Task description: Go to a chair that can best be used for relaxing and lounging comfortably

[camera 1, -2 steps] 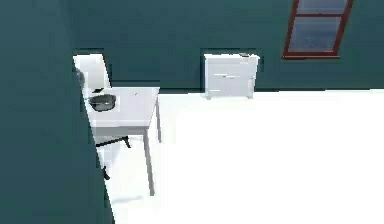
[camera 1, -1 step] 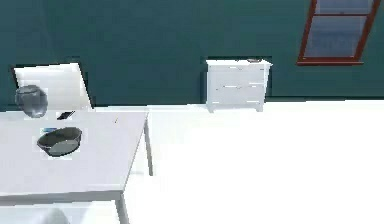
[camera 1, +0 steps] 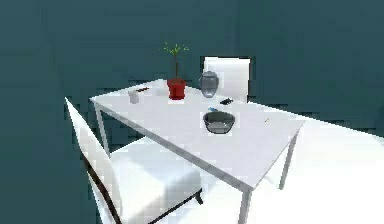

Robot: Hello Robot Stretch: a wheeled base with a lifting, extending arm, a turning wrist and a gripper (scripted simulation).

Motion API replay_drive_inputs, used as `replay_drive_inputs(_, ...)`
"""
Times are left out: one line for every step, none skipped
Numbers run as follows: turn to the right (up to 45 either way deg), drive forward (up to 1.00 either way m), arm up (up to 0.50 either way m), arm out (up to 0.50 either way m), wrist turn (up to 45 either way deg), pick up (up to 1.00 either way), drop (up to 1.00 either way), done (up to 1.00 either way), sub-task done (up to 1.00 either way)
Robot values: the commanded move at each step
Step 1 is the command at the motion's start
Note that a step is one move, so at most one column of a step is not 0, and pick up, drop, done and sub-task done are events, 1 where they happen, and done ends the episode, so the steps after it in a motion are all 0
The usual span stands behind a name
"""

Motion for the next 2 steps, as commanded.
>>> replay_drive_inputs(-15.0,0.0,0.0,0.0,0.0,0.0,0.0,0.0,0.0)
replay_drive_inputs(0.0,0.0,0.0,0.0,0.0,0.0,0.0,1.0,0.0)
